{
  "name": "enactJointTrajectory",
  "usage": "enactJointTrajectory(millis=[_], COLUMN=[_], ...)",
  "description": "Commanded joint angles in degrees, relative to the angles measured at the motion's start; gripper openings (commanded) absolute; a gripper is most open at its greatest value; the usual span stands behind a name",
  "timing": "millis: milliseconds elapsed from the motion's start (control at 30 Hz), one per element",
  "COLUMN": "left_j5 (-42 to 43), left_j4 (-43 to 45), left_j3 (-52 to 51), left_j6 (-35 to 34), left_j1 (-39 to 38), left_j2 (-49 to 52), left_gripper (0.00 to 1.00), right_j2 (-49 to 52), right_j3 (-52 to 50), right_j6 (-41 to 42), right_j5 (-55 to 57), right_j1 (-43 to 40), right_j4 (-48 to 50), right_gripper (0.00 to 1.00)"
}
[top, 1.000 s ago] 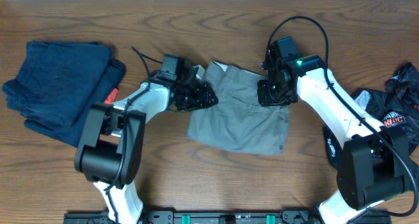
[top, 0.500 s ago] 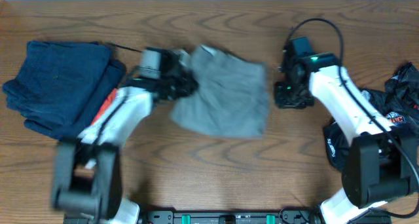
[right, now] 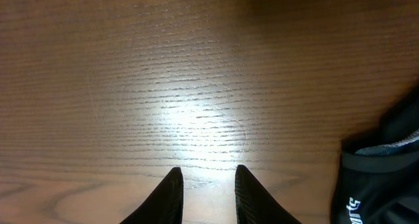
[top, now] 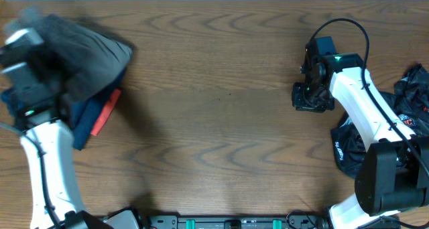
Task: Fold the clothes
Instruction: 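Carry the folded shorts with the left gripper onto the navy stack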
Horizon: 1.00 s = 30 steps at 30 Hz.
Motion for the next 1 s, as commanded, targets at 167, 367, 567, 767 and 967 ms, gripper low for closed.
enactJointTrajectory(millis=[167, 367, 567, 767, 967], left_j5=[-1.9, -1.8, -0.3, 1.0, -0.3], left_j4=[-2.3, -1.8, 3.2, 9.2, 1.2], left_j3=[1.6, 1.6, 1.6, 1.6, 1.6], left_j6=[-3.6, -4.4, -5.0, -5.0, -5.0], left_j1=[10.2, 11.2, 11.2, 11.3, 12.5], left_j2=[6.5, 7.5, 7.4, 7.0, 7.1], left_gripper=[0.06, 0.06, 0.06, 0.06, 0.17], right_j2=[-1.2, -1.2, -1.2, -1.2, -1.2], right_j3=[-0.3, -0.3, -0.3, -0.3, -0.3], right_j6=[0.7, 0.7, 0.7, 0.7, 0.7], right_j5=[0.4, 0.4, 0.4, 0.4, 0.4], right_j1=[0.1, 0.1, 0.1, 0.1, 0.1], right_j4=[-0.6, -0.7, -0.6, -0.6, -0.6], right_gripper=[0.26, 0.26, 0.26, 0.27, 0.27])
